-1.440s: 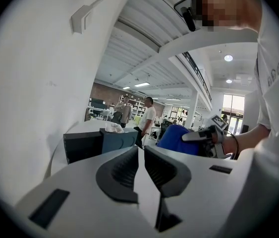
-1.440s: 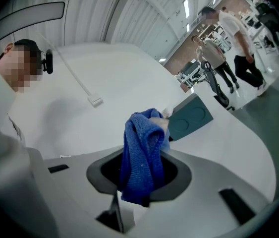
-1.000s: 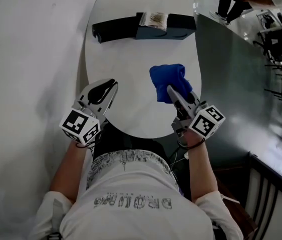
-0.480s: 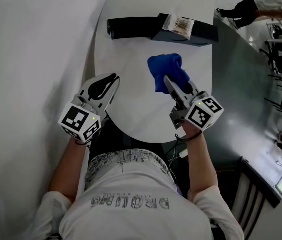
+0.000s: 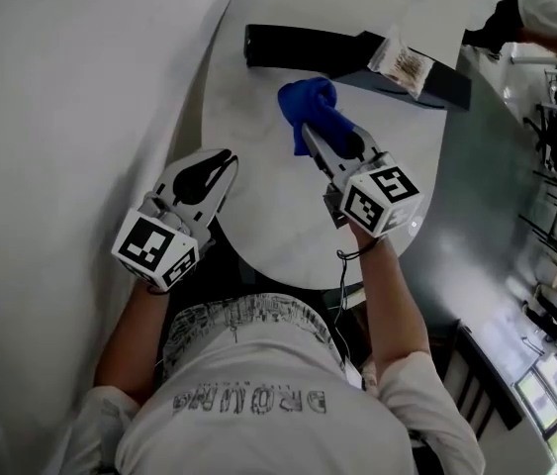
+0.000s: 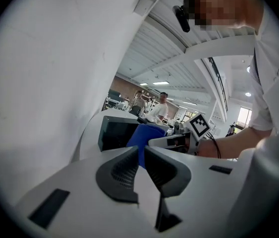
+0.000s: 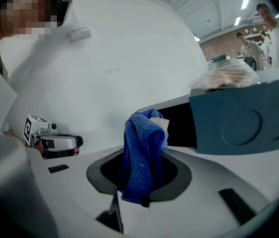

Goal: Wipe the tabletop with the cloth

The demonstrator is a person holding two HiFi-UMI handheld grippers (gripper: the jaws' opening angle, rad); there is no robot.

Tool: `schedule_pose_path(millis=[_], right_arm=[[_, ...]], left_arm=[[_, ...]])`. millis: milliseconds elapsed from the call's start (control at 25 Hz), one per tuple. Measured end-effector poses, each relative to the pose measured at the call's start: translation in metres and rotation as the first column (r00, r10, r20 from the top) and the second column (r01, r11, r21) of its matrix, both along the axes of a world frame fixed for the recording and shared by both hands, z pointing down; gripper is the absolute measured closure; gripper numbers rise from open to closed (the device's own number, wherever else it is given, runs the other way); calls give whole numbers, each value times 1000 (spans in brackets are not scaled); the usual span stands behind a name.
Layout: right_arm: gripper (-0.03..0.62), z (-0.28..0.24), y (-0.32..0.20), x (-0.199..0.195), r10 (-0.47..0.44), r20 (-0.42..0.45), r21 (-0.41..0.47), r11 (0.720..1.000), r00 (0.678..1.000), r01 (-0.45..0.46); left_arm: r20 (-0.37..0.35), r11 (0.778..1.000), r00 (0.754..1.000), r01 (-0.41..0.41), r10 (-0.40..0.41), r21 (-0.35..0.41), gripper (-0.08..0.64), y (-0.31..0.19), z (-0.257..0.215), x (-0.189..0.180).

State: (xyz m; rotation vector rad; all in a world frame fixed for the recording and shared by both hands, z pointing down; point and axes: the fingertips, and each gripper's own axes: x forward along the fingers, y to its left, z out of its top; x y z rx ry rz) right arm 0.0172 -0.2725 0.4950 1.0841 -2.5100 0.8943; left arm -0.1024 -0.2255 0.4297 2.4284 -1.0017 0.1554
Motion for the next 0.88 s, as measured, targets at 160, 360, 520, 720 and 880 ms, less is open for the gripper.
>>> schedule_pose_path(millis=[160, 360, 520, 720, 880], right_arm=[[483, 23, -6, -37, -110, -125, 26, 993, 986, 114], [482, 44, -3, -78, -220, -214, 26, 973, 952, 231], [482, 65, 0, -97, -275, -243, 1, 959, 930, 284], [482, 79, 3, -109, -325, -290, -19, 943, 900, 334], [485, 80, 2, -108, -335, -291, -29, 939, 896, 342]], left_arm=[[3, 999, 1000, 24, -24, -23, 506, 2, 7, -10], [-1, 999, 999, 40, -40, -37, 506, 6, 14, -18], [7, 997, 999, 51, -51, -53, 506, 9, 20, -24], [17, 996, 998, 56, -55, -64, 506, 12, 24, -30], [16, 998, 999, 38, -37, -56, 506, 12, 27, -25]])
